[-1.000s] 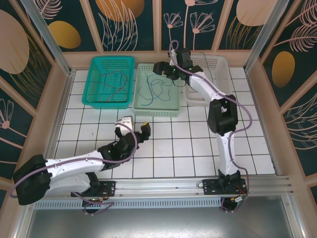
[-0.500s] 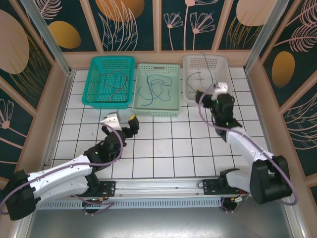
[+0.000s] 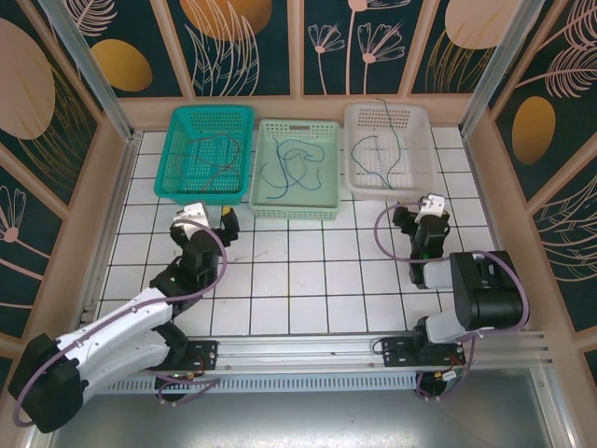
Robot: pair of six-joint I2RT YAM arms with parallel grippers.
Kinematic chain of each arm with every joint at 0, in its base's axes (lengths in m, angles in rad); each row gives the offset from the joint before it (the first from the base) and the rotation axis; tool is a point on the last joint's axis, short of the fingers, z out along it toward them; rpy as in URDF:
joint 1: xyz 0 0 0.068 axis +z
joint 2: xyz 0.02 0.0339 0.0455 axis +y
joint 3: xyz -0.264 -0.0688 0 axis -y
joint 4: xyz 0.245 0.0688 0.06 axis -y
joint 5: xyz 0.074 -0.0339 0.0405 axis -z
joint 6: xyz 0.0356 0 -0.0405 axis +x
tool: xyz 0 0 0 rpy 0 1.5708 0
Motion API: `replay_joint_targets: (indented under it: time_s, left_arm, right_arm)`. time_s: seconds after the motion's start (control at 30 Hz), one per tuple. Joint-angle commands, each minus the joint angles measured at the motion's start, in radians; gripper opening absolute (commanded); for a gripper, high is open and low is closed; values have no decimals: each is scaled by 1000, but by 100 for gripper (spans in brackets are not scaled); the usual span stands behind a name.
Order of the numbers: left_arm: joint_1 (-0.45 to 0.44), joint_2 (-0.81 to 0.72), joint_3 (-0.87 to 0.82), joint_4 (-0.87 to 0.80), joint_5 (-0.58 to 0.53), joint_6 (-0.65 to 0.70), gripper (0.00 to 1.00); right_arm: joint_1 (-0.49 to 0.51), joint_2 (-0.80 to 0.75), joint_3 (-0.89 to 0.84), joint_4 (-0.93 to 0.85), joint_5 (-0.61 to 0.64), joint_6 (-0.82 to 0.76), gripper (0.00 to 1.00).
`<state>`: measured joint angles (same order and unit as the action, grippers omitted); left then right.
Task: Untangle the cables
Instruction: Reset both arms
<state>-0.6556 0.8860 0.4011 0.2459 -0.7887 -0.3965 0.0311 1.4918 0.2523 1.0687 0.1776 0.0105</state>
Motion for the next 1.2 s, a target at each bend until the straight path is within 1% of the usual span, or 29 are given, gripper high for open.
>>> replay_joint_targets:
  time_s: [0.0,0.03,0.1,0.17,0.23,0.27,0.33,0.4,0.5,0.57,0.63,0.7,0.73,0.8,0.87,0.9,0.97,1.03,1.07,1.13,1.17]
  left_arm:
    - [54,-22,-34,98,21,142,99]
    - [71,-22,-45,124,17,182,99]
    - [109,-22,-87,223,14,275,99]
    - [165,-16,-154,362,48,341,99]
    - [245,6,-211,477,110,364,99]
    - [298,25,-235,537,160,367,99]
    - [402,78,-262,613,262,339,99]
    - [484,158,-261,674,367,300,99]
    - [513,306,-235,787,446,289,99]
    - [518,407,-212,873,448,308,99]
    - [526,465,-171,875,422,343,99]
    - [561,504,-200,1001,479,359,99]
    - [585,514,-217,1022,508,333,99]
    - [629,558,-281,1176,547,292,99]
    - [659,640,-324,1341,567,262,99]
    - [666,658,-328,1371,582,257,99]
    - [668,614,-283,1214,633,281,99]
    - [668,637,-217,1133,668,292,99]
    - [668,630,-164,1011,674,299,99]
    - [665,633,-177,1048,670,303,99]
    - [666,631,-174,1038,666,304,99]
  right_arm:
    - [-58,37,-21,175,-116,31,88]
    - [-62,48,-37,218,-124,29,88]
    - [-62,48,-33,203,-125,29,89]
    - [-62,46,-31,198,-130,28,94]
    - [-62,46,-30,196,-130,26,99]
    - [-62,44,-30,194,-131,26,99]
    - [-62,45,-30,195,-130,26,99]
    - [-61,45,-30,195,-130,26,99]
    - [-61,45,-29,195,-129,25,99]
    - [-60,45,-30,196,-130,25,99]
    - [-60,45,-31,196,-130,26,99]
    - [-60,45,-30,195,-129,25,99]
    - [-60,45,-31,195,-130,25,99]
    - [-60,46,-30,195,-130,25,99]
    - [-60,47,-30,195,-129,25,99]
    - [-59,46,-29,195,-130,25,99]
    - [-60,46,-30,196,-129,25,99]
    - [-60,47,-29,195,-130,25,99]
    - [-60,46,-29,196,-130,25,99]
    - [-60,46,-29,195,-130,25,99]
    - [-60,46,-31,196,-129,26,99]
